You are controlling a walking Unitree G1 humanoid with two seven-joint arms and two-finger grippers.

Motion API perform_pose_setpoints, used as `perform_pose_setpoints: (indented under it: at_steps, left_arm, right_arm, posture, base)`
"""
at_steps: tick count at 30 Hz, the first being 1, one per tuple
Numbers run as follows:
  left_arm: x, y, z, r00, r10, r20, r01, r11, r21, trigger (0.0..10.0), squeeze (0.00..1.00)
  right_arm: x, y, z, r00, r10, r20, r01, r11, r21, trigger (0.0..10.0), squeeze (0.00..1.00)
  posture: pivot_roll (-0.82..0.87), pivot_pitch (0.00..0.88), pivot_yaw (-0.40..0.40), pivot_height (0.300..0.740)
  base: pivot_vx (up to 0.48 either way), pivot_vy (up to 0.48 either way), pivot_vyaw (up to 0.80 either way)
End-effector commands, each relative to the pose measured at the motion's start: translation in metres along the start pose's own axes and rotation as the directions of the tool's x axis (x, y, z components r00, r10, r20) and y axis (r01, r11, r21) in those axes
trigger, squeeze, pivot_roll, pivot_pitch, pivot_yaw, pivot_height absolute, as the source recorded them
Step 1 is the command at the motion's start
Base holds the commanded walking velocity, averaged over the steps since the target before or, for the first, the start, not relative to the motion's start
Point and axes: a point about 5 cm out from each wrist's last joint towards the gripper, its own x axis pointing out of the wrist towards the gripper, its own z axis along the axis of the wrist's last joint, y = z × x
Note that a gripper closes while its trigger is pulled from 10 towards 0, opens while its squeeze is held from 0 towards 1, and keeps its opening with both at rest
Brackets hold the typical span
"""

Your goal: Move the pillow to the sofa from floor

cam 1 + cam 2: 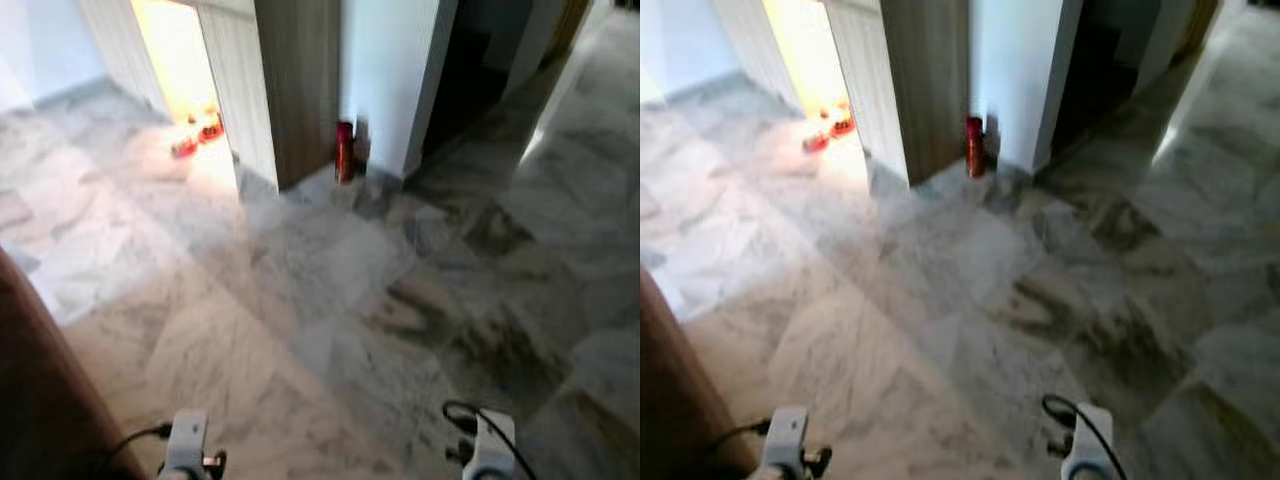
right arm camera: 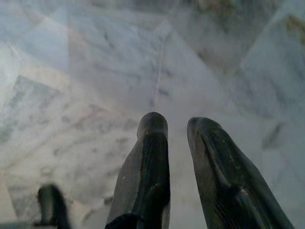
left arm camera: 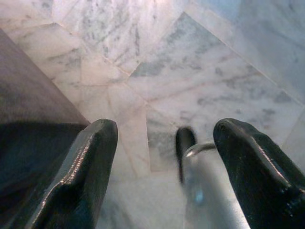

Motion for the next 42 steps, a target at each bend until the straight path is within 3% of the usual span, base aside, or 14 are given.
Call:
perform_pose_setpoints:
  at_steps: [1,30,42]
  left_arm:
    - [-0.0023,0.0078,-0.0088,0.999,0.021,-0.034,-0.021,1.000,0.002,10.0,0.00]
    - [-0.0022,0.0085,-0.0077,0.999,0.022,-0.027,-0.022,1.000,-0.004,10.0,0.00]
    - [-0.0018,0.0088,-0.0059,1.000,0.022,-0.022,-0.022,1.000,-0.018,10.0,0.00]
  right_arm:
    - [-0.0003,0.0095,-0.0011,1.000,0.027,-0.002,-0.027,1.000,-0.002,10.0,0.00]
    - [0.0003,0.0088,0.0011,0.999,0.037,-0.001,-0.037,0.999,-0.014,10.0,0.00]
    - [0.0005,0.0082,0.0019,0.999,0.036,0.000,-0.036,0.999,-0.022,10.0,0.00]
  posture:
    - [0.03,0.022,-0.001,0.740]
    - [0.03,0.045,-0.014,0.740]
    - [0.03,0.041,-0.016,0.740]
  base:
    - [0.281,0.000,0.00]
    - [0.283,0.000,0.00]
    - [0.000,0.000,0.00]
